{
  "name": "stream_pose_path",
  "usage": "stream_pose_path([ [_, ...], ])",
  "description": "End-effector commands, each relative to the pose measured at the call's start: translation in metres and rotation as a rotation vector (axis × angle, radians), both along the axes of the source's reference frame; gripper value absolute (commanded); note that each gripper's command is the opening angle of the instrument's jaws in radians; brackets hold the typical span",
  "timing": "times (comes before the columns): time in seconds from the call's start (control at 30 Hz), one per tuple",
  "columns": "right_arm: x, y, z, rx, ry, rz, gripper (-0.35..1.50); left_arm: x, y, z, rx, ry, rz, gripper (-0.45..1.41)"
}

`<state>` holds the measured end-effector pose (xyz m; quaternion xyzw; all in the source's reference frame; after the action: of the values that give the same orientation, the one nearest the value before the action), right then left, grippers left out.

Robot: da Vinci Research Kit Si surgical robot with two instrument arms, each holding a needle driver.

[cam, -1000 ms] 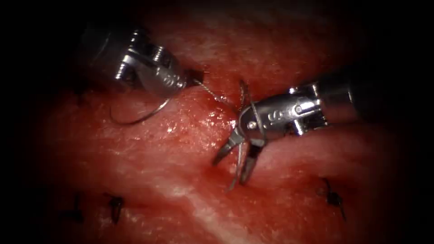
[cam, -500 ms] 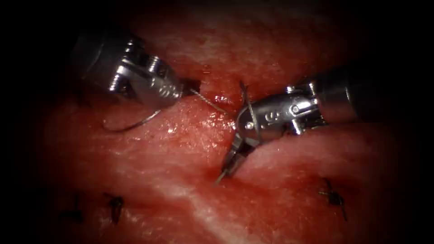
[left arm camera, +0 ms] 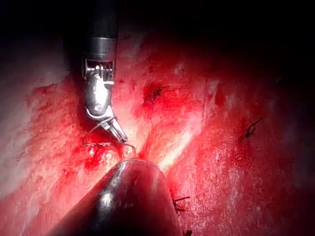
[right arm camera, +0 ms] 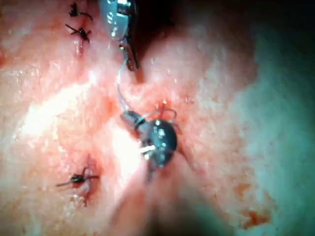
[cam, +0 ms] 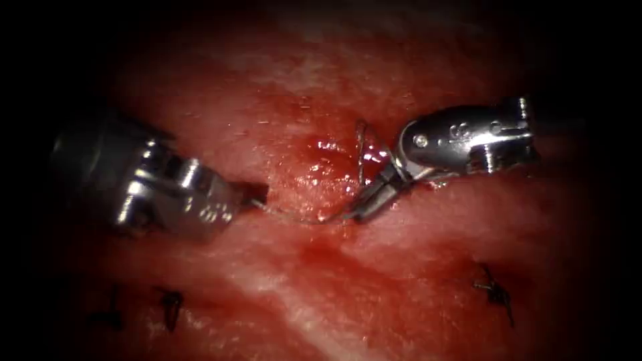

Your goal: Wound Closure

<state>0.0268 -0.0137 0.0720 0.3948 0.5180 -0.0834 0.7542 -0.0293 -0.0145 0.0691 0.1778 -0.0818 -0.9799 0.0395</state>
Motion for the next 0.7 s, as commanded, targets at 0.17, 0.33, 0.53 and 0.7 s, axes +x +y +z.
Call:
stream_pose_path([
  [0.17,0.0000,0.0017,0.0017,0.032,-0.009,0.070,-0.35,0.0001,-0.0031,-0.0015,0.017,0.004,0.007,-0.45],
  [0.33,0.0001,0.0023,0.0028,0.030,-0.044,0.108,-0.35,0.0002,-0.0054,-0.0038,0.029,0.005,0.016,-0.45],
  [0.53,-0.0004,0.0040,0.0041,-0.016,-0.151,0.154,-0.35,0.0006,-0.0083,-0.0072,0.039,-0.005,0.037,-0.45],
  [0.7,-0.0008,0.0051,0.0045,-0.066,-0.256,0.203,-0.35,0.0012,-0.0096,-0.0086,0.039,-0.008,0.042,-0.45],
])
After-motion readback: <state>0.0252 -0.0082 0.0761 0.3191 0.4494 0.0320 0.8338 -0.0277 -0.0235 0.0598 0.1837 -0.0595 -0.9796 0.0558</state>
